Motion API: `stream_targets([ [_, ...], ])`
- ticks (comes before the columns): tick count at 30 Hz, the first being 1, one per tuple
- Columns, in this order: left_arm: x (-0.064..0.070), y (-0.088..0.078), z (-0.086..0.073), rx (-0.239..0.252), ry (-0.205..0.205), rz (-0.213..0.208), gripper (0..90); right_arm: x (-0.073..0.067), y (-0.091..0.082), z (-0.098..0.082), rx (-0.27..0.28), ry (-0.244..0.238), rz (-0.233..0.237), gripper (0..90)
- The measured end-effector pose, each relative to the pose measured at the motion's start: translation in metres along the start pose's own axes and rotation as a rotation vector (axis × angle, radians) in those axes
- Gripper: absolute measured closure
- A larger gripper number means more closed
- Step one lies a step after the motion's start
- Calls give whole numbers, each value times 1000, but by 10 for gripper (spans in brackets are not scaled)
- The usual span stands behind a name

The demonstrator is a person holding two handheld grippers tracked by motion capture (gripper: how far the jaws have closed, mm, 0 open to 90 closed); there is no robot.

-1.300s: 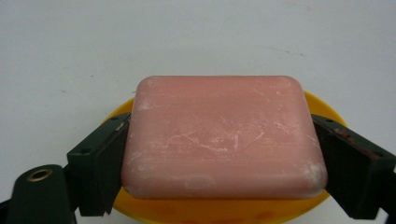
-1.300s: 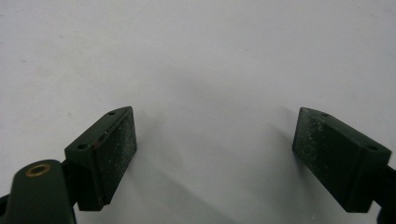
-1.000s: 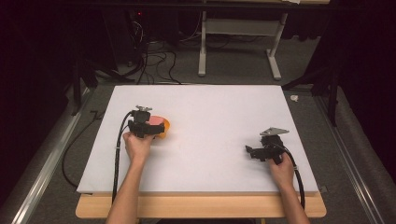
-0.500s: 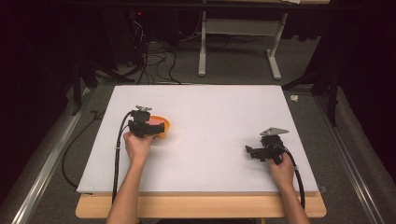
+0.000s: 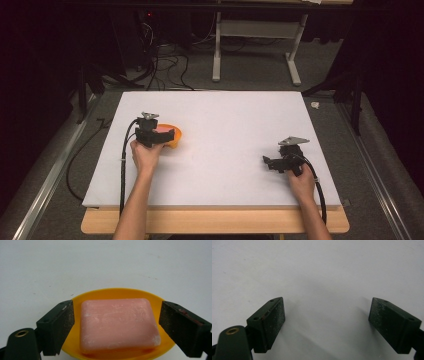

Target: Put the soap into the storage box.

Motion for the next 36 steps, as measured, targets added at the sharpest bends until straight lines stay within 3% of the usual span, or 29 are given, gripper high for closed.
stream_targets([
  [16,8,-23,11,75,-5,-74,129,0,0,0,0,0,1,143],
  [30,23,-48,19,134,31,-140,131,0,0,0,1,-2,0,143],
  [36,30,-56,19,134,51,-171,130,0,0,0,0,0,1,143],
])
Point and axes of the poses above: each handheld gripper's, and its own axes: y roughly forward along the jaws, z roughly out of its top, x roughly to its right, the point moved 6 cm from there along y, roughly forward along the jaws, and after that the axes turned 10 degrees about x, right-handed, at the moved point
